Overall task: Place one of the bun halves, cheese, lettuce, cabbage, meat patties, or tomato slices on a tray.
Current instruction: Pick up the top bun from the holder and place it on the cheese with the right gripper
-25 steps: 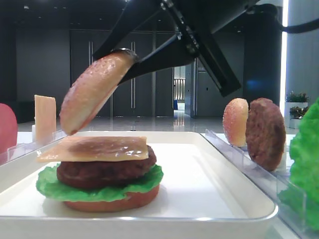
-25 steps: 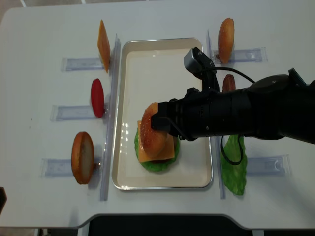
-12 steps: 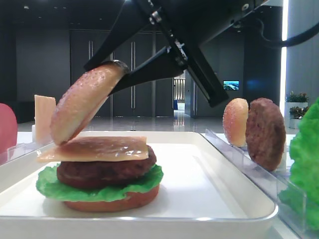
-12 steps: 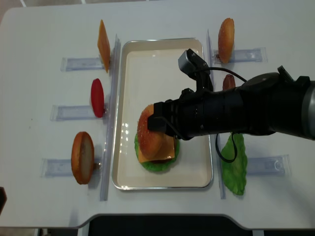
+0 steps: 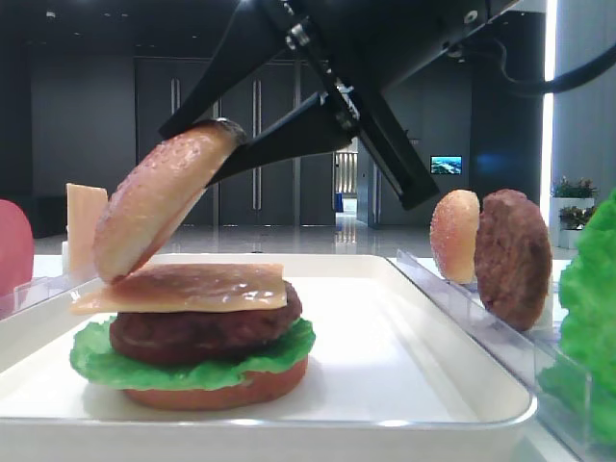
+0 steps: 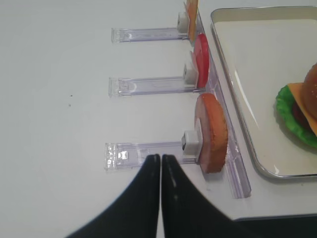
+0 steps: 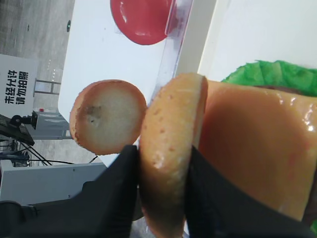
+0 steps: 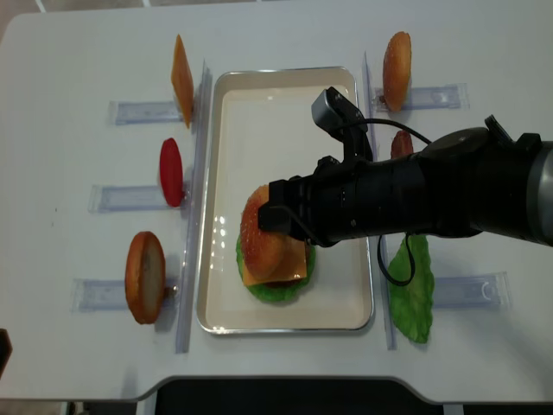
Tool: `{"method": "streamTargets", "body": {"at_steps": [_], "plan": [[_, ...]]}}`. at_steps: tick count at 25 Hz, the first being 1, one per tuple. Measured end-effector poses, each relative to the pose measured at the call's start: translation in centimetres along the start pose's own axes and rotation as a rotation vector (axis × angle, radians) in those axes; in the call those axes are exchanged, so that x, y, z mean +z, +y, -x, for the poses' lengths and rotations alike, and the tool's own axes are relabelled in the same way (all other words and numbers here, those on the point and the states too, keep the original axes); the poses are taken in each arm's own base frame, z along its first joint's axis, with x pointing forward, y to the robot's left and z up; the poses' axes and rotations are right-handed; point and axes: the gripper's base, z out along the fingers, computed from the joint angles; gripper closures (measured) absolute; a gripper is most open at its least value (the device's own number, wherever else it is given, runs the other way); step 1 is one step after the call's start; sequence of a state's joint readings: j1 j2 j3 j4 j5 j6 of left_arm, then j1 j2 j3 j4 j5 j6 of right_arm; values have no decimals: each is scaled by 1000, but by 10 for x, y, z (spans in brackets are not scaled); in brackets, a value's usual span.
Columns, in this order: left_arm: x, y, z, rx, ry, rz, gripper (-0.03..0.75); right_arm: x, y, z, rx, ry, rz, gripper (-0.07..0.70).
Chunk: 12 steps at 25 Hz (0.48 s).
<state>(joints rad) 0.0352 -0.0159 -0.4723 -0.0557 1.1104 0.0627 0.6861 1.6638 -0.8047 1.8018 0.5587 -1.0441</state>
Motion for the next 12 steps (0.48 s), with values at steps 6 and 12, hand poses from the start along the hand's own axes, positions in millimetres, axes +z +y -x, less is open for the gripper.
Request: {"method": "streamTargets", "body": {"at_steps": [6, 12], "plan": [[0, 0, 0, 0, 0, 0, 715, 0, 0, 0, 0, 0, 0, 432], [0, 0, 0, 0, 0, 0, 715, 0, 0, 0, -3, 0, 0, 432]]}}
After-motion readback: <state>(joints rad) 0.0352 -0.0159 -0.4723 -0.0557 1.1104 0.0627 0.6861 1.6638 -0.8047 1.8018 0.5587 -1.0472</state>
